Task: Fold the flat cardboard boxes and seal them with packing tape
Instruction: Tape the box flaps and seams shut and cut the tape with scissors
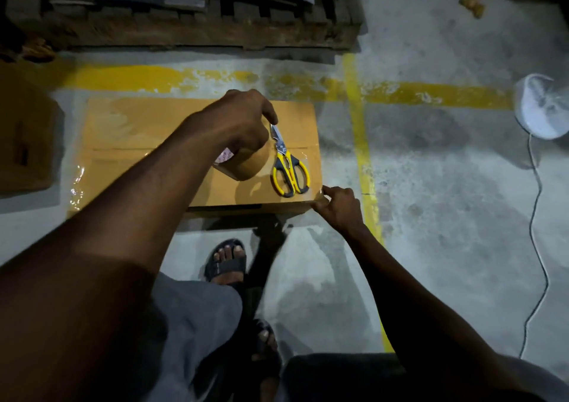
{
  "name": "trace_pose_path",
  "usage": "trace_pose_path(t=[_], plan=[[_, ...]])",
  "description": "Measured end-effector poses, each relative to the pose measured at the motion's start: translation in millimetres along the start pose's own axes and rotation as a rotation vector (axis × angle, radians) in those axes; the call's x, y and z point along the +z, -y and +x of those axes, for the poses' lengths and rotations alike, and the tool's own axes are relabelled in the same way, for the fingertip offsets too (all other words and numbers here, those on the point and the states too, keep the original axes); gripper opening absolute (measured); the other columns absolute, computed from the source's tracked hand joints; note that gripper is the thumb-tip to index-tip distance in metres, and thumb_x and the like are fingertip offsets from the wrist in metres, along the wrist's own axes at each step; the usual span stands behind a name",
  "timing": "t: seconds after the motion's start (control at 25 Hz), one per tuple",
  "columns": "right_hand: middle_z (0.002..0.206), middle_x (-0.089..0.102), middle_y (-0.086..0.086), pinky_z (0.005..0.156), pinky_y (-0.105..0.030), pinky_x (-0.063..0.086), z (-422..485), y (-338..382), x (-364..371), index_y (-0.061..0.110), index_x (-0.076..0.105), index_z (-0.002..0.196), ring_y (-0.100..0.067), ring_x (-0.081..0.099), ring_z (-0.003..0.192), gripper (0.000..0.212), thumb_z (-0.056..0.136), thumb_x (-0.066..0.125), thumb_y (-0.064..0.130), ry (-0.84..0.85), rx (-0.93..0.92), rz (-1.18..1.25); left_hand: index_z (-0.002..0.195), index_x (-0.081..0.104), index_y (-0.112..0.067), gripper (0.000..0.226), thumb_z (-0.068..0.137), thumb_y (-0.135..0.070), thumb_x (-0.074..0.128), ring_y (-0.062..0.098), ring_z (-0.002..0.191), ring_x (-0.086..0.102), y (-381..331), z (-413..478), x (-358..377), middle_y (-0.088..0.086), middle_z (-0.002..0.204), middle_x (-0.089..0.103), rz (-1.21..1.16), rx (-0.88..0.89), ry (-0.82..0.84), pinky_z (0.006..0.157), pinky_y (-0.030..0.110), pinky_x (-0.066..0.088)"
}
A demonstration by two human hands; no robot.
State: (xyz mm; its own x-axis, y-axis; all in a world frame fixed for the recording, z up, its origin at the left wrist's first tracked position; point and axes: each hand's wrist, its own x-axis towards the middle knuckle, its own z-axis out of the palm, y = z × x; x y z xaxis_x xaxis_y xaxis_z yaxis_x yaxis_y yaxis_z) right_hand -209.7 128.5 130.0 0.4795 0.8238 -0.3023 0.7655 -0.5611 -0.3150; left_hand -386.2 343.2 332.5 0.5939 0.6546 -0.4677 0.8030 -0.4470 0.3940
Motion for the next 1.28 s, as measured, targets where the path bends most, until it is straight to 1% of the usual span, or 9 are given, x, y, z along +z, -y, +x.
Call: trace_pose_path(t=[0.12, 0.28, 0.44, 0.6, 0.76, 0.84, 0.96, 1.08, 1.28], plan=[[0.113, 0.066, 0.000, 0.073, -0.041, 0.048, -4.4, -6.4, 8.4, 0.020, 0.072, 0.104, -0.034, 0.055, 0.103, 0.023, 0.090, 0.064, 0.037, -0.045, 0.006, -0.049, 0.122, 0.062, -0.039, 0.060, 0.070, -0.010, 0.068, 0.031, 0.108, 0.057, -0.1, 1.9, 1.4, 0.011, 0.140, 0.047, 0.011, 0.010, -0.005, 0.073, 0.028, 0.038], [0.110, 0.065, -0.002, 0.067, -0.038, 0.042, 0.3, -9.4, 8.7, 0.018, 0.073, 0.095, -0.036, 0.055, 0.097, 0.013, 0.086, 0.067, 0.011, -0.134, -0.005, -0.144, 0.123, 0.062, -0.036, 0.059, 0.071, -0.009, 0.068, 0.032, 0.108, 0.057, -5.1, 4.8, 1.6, 0.012, 0.140, 0.047, 0.008, 0.018, 0.000, 0.072, 0.028, 0.037], [0.102, 0.061, -0.012, 0.069, -0.041, 0.045, 8.2, 0.3, 4.5, 0.012, 0.065, 0.096, -0.037, 0.056, 0.094, 0.012, 0.091, 0.063, 0.022, -0.198, 0.109, -0.034, 0.123, 0.061, -0.037, 0.060, 0.071, -0.010, 0.069, 0.032, 0.109, 0.056, -7.1, 8.0, 3.2, 0.012, 0.140, 0.046, 0.024, 0.014, 0.013, 0.074, 0.027, 0.037], [0.094, 0.068, -0.019, 0.076, -0.040, 0.049, -7.8, 5.7, 12.8, 0.006, 0.067, 0.089, -0.040, 0.062, 0.096, 0.050, 0.100, 0.038, 0.045, -0.161, 0.418, 0.168, 0.124, 0.060, -0.037, 0.062, 0.071, -0.006, 0.068, 0.030, 0.108, 0.054, -8.7, 8.2, 2.4, 0.011, 0.140, 0.047, 0.026, -0.005, 0.025, 0.073, 0.028, 0.038], [0.099, 0.067, -0.019, 0.078, -0.042, 0.051, -24.3, 20.5, 21.2, 0.009, 0.069, 0.089, -0.040, 0.063, 0.096, 0.079, 0.090, 0.027, 0.076, -0.049, 0.550, 0.205, 0.123, 0.061, -0.037, 0.060, 0.073, -0.007, 0.069, 0.027, 0.096, 0.052, -13.8, 7.6, 3.5, 0.011, 0.139, 0.047, 0.019, -0.002, 0.036, 0.070, 0.028, 0.040], [0.109, 0.065, -0.021, 0.082, -0.043, 0.050, -19.6, 34.1, 17.5, 0.005, 0.066, 0.101, -0.041, 0.061, 0.104, 0.078, 0.090, 0.033, 0.075, -0.017, 0.561, 0.227, 0.123, 0.061, -0.037, 0.057, 0.075, -0.007, 0.068, 0.025, 0.088, 0.049, -17.5, 5.6, 4.7, 0.012, 0.136, 0.049, 0.020, 0.003, 0.039, 0.063, 0.026, 0.039], [0.119, 0.061, -0.024, 0.088, -0.044, 0.047, -9.4, 47.4, 13.9, 0.001, 0.061, 0.113, -0.042, 0.057, 0.113, 0.070, 0.097, 0.036, 0.064, 0.013, 0.557, 0.272, 0.125, 0.060, -0.035, 0.053, 0.079, -0.009, 0.068, 0.025, 0.090, 0.048, -19.2, 1.9, 4.7, 0.012, 0.136, 0.049, 0.027, 0.009, 0.023, 0.068, 0.028, 0.040], [0.122, 0.059, -0.024, 0.091, -0.044, 0.046, -5.0, 45.7, 17.2, 0.000, 0.058, 0.116, -0.042, 0.055, 0.115, 0.065, 0.099, 0.036, 0.059, 0.031, 0.540, 0.273, 0.127, 0.059, -0.033, 0.056, 0.079, -0.007, 0.068, 0.025, 0.098, 0.047, -18.2, -0.4, 3.1, 0.010, 0.136, 0.050, 0.026, 0.021, 0.034, 0.072, 0.030, 0.039], [0.119, 0.059, -0.025, 0.087, -0.043, 0.047, 1.0, 45.5, 10.8, -0.001, 0.057, 0.113, -0.043, 0.056, 0.114, 0.055, 0.099, 0.047, 0.051, 0.024, 0.482, 0.222, 0.127, 0.060, -0.033, 0.057, 0.078, -0.005, 0.069, 0.022, 0.093, 0.045, -16.3, -4.5, -0.1, 0.010, 0.136, 0.051, -0.008, 0.020, 0.057, 0.070, 0.030, 0.040]])
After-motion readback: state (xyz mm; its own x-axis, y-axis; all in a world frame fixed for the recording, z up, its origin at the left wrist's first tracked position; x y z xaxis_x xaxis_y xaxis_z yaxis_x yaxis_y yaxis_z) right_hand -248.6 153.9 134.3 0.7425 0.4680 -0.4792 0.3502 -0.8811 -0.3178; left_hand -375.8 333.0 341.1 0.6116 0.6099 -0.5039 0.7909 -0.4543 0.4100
